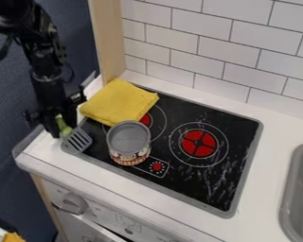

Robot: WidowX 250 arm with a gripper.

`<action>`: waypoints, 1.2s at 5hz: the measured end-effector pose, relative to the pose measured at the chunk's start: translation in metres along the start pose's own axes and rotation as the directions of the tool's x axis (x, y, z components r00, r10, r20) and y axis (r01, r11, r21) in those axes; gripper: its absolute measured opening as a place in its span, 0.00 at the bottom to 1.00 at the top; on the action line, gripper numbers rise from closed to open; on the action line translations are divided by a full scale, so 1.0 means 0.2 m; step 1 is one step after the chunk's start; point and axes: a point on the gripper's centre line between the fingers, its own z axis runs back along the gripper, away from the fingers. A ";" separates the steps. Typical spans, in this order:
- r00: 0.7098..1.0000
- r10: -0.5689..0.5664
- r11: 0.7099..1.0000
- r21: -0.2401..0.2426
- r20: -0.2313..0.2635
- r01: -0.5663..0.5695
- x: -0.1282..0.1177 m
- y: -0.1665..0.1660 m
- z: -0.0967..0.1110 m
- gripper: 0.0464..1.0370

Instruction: Put the spatula on the upper side of the stove in between

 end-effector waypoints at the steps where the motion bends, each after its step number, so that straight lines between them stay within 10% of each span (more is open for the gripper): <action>1: 0.991 -0.126 0.992 0.004 0.036 0.126 -0.06 -0.06 0.18 0.37; 3: 0.875 -0.477 0.876 -0.036 0.086 0.481 -0.40 -0.49 0.39 0.37; 6: 0.690 -0.718 0.695 0.057 0.087 0.717 -0.55 -0.80 0.16 0.37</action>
